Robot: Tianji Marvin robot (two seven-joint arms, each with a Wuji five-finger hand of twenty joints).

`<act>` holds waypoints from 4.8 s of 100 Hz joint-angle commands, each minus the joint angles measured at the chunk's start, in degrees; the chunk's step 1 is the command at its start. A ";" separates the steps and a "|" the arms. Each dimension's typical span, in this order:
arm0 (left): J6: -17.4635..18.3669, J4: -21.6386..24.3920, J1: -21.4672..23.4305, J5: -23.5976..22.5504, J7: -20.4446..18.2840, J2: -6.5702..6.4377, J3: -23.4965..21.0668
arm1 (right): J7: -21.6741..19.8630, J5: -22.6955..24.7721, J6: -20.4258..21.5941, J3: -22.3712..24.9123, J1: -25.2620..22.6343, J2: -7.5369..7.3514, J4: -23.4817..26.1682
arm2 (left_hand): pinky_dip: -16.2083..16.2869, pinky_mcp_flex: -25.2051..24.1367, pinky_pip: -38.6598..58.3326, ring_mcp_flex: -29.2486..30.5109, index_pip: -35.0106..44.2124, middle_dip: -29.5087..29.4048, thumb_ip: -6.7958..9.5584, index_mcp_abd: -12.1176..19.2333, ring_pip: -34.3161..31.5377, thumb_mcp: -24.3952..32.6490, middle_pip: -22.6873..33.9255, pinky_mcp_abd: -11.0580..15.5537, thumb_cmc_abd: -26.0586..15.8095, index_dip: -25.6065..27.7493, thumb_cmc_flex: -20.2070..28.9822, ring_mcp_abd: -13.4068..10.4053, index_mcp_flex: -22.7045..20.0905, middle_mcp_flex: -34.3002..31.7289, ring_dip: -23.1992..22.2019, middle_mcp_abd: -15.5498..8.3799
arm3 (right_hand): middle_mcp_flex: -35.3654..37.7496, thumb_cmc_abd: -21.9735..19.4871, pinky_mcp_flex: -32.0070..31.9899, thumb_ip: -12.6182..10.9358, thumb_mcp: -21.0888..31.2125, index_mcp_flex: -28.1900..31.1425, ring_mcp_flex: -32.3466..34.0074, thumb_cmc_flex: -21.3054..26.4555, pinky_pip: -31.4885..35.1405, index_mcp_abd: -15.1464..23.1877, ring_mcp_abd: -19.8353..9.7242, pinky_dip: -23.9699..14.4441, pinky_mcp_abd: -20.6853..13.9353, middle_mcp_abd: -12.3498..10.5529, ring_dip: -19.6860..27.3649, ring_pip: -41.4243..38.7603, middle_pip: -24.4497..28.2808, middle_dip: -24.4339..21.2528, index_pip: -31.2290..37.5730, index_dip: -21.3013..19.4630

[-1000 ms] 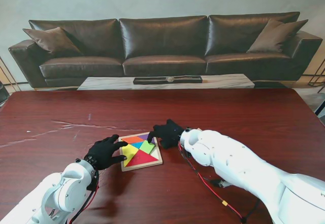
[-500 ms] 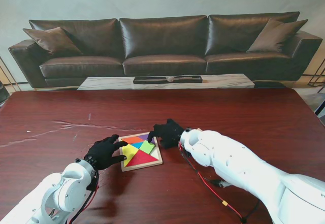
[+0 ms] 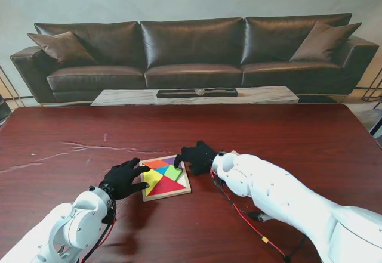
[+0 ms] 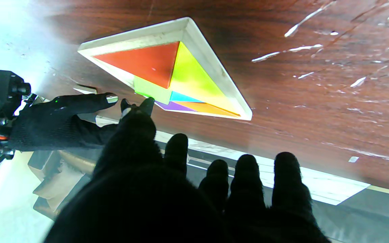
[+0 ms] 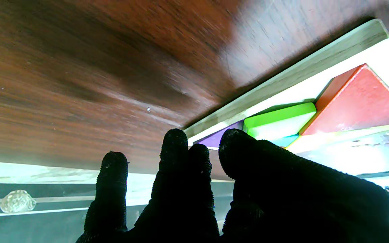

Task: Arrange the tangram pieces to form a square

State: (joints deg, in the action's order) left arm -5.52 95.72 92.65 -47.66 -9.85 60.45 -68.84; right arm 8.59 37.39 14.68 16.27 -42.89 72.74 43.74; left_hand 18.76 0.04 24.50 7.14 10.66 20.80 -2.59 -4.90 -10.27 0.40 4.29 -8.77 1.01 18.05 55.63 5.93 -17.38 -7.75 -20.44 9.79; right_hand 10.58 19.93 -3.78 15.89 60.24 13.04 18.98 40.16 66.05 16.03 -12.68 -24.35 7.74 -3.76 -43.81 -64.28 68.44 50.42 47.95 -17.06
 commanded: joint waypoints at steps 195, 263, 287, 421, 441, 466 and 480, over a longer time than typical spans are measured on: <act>1.61 -0.44 -0.82 0.65 1.45 0.21 1.91 | -6.27 17.55 -16.35 27.76 -16.15 -11.71 18.87 | 0.73 -0.74 -0.10 -1.20 0.17 0.04 2.23 0.60 0.88 -0.66 -0.46 -0.32 -2.09 0.81 2.39 -0.68 -1.11 0.78 0.01 -1.42 | 3.56 2.76 0.36 -6.28 -4.90 0.06 3.04 -17.97 -1.93 -2.34 13.40 4.99 5.59 9.14 24.81 40.73 -29.48 -31.98 -2.99 1.99; 1.18 -0.07 -0.55 0.55 0.97 0.15 1.64 | -1.08 9.78 -18.40 19.14 -9.86 -9.05 6.45 | 0.68 -0.71 -0.04 -1.23 0.13 -0.02 2.22 0.49 0.91 -0.68 -0.48 -0.27 -2.17 0.76 2.36 -0.75 -1.06 0.84 0.03 -1.40 | 9.05 6.09 3.24 -5.71 -2.21 0.54 6.91 -17.84 -1.96 1.46 16.04 5.31 5.29 11.38 26.49 43.53 -34.00 -32.96 -2.67 1.51; 1.18 -0.13 -0.54 0.69 1.02 0.17 1.59 | 0.89 7.13 -18.38 15.70 -7.79 -7.59 2.43 | 0.68 -0.74 -0.03 -1.27 0.09 -0.02 2.22 0.47 0.90 -0.68 -0.55 -0.24 -2.15 0.75 2.36 -0.72 -1.01 0.87 0.03 -1.43 | 9.71 7.75 3.96 -5.40 -1.02 -0.94 7.97 -18.75 -1.89 1.87 17.09 5.17 5.46 13.11 27.03 44.68 -36.01 -33.57 -2.99 1.66; 1.31 -0.08 -0.45 0.07 1.86 0.25 1.60 | 6.65 -4.21 -14.11 4.28 -2.20 0.46 -16.74 | 0.75 -0.41 0.77 -0.78 0.71 0.10 2.24 0.40 0.40 -0.62 -0.17 -0.30 -1.73 0.83 2.71 -0.81 -1.62 0.65 -0.12 -1.46 | 21.85 18.27 16.46 -4.04 7.10 1.96 22.14 -19.21 1.85 -3.43 10.73 1.85 4.42 5.26 25.56 37.87 -22.25 -27.18 15.20 -11.96; 1.39 -0.02 -0.28 -0.14 2.18 0.28 1.50 | 6.97 -5.59 -12.52 2.41 -1.61 1.97 -19.78 | 0.72 -0.35 0.93 -0.71 0.80 0.10 2.25 0.37 0.29 -0.59 -0.08 -0.27 -1.59 0.82 2.78 -0.78 -1.61 0.60 -0.14 -1.46 | 23.50 18.97 16.79 -4.06 7.82 3.09 23.67 -18.11 2.07 -1.61 10.70 1.62 4.52 4.57 25.11 37.42 -20.54 -26.58 17.82 -13.91; 1.48 -0.06 -0.25 -0.40 2.33 0.28 1.47 | 7.29 -6.73 -11.12 0.97 -1.29 3.27 -22.30 | 0.68 -0.27 1.23 -0.47 0.96 0.11 2.28 0.33 0.09 -0.53 0.28 -0.34 -1.11 0.80 2.97 -0.69 -1.74 0.44 -0.16 -1.37 | 26.64 20.33 18.45 -4.16 8.95 5.11 27.17 -15.91 2.38 0.58 10.78 1.40 4.91 2.93 24.60 36.56 -13.27 -23.68 23.41 -18.22; 1.51 -0.09 -0.26 -0.47 2.39 0.28 1.48 | 6.79 -6.98 -10.42 0.32 -1.15 3.54 -22.80 | 0.64 -0.26 1.37 -0.54 1.01 0.08 2.30 0.28 0.02 -0.52 0.36 -0.33 -0.82 0.77 2.98 -0.59 -1.72 0.38 -0.16 -1.20 | 26.94 21.55 18.86 -0.40 8.75 5.41 28.61 -14.39 2.78 2.43 10.52 1.15 5.47 2.13 23.39 34.87 -8.82 -22.20 26.44 -17.11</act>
State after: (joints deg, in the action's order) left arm -4.14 95.34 92.15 -48.16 -7.54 60.61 -67.30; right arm 17.58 30.28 3.20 17.69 -41.24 75.46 21.88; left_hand 18.77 0.05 25.44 7.13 10.94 20.80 -2.60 -4.90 -10.27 0.40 4.29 -8.83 1.01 18.05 56.16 5.93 -17.98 -7.75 -20.44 9.79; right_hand 31.29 39.42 14.77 13.01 67.30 17.53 36.43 23.69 67.31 16.39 8.92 -21.72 12.07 3.00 -15.94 -21.61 56.90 27.99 71.83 -34.82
